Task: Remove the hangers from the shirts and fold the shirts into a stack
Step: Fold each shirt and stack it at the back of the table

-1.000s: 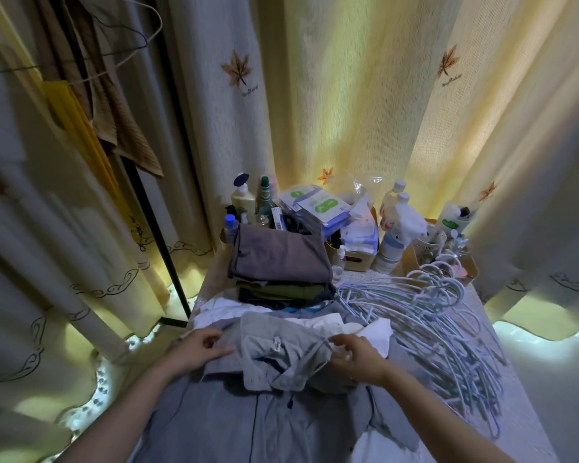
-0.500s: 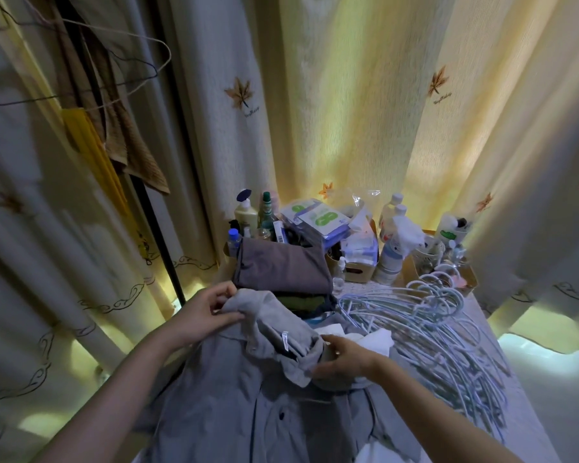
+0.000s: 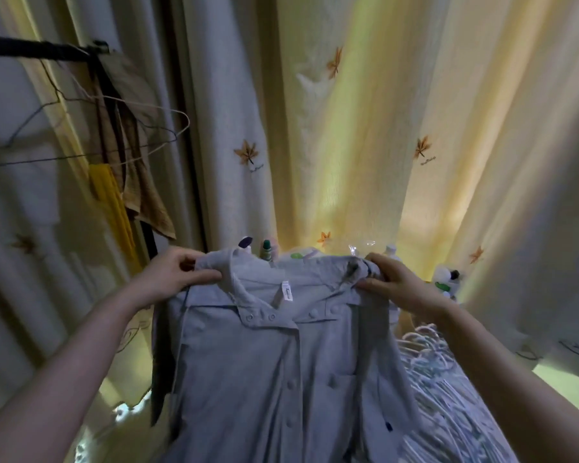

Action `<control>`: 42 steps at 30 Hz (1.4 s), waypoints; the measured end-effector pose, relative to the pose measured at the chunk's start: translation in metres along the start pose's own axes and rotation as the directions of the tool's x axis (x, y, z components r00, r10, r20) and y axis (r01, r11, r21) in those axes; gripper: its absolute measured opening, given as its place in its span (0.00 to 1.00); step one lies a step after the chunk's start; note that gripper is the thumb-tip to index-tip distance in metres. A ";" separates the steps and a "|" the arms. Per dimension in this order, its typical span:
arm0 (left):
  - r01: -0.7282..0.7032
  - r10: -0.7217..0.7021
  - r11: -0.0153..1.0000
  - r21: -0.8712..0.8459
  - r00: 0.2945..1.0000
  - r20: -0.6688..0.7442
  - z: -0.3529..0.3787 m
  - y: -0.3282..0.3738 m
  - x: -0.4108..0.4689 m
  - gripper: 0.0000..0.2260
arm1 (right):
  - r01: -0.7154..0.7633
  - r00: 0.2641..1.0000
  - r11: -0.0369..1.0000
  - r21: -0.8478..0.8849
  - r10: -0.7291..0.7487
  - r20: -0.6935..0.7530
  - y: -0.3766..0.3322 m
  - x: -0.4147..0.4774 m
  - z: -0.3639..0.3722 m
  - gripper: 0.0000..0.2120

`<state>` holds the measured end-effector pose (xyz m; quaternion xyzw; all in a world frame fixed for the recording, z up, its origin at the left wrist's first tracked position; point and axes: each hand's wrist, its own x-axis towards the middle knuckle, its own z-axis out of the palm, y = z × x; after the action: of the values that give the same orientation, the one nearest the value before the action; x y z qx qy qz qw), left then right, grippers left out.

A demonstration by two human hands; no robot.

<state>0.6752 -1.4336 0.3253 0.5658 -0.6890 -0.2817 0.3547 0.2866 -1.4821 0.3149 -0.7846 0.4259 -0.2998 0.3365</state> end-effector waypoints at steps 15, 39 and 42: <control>-0.435 0.349 0.890 -0.137 0.843 -0.409 -0.081 0.141 0.037 0.13 | 0.128 0.972 0.835 0.535 -0.212 0.099 -0.115 0.026 -0.101 0.17; 0.187 -0.256 0.952 -0.242 0.921 -0.293 0.110 0.057 -0.016 0.05 | -0.191 0.903 0.960 0.202 0.253 -0.347 -0.054 -0.009 0.070 0.04; 0.128 -0.245 0.926 -0.355 0.919 -0.308 0.140 0.068 -0.029 0.07 | -0.157 0.926 0.854 0.496 0.302 -0.227 -0.080 -0.021 0.110 0.06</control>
<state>0.5256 -1.3931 0.2913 0.6034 -0.5010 -0.3213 0.5307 0.3972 -1.4009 0.3083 -0.5686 0.4777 -0.4652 0.4817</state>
